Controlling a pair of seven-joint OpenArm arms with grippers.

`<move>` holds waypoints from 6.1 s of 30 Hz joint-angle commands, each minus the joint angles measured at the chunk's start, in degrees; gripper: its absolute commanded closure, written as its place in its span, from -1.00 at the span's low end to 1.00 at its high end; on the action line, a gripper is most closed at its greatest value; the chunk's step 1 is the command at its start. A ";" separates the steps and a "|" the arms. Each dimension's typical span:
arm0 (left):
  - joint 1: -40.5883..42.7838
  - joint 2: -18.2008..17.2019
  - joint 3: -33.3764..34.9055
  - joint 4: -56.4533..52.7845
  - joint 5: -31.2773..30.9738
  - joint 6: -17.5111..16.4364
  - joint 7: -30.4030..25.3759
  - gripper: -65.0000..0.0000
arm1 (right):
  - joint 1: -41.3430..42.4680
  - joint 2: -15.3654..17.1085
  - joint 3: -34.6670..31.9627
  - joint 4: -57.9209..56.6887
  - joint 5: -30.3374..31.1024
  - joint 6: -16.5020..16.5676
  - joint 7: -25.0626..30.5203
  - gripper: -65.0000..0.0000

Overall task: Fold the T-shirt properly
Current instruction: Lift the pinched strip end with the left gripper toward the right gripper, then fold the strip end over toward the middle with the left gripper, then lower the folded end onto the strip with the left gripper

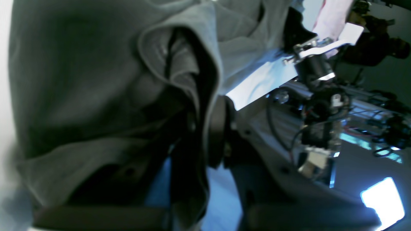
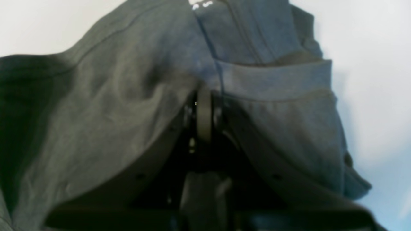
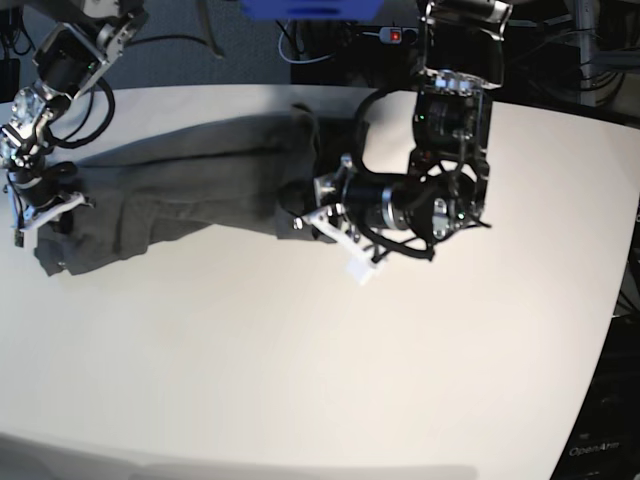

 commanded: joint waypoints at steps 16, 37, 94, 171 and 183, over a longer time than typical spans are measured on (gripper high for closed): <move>-3.24 5.67 3.41 -11.33 4.29 -0.23 -3.55 0.92 | -1.72 -1.46 -0.63 -1.16 -4.49 1.46 -8.57 0.98; -5.79 6.37 8.77 -12.12 -10.04 9.08 -14.45 0.92 | -1.81 -1.90 -0.63 -1.16 -4.49 1.46 -8.57 0.98; -15.37 6.55 25.82 -20.56 -10.30 24.69 -22.36 0.47 | -2.95 -1.90 -0.63 -1.16 -4.49 1.46 -8.48 0.98; -17.39 4.88 27.58 -15.46 -26.92 24.69 -20.78 0.80 | -2.60 -2.78 -3.45 -1.34 -4.40 1.46 -6.98 0.98; -15.55 -13.06 27.93 -15.37 -37.21 24.69 -16.21 0.81 | -2.43 -2.78 -3.45 -1.34 -4.40 1.46 -6.98 0.98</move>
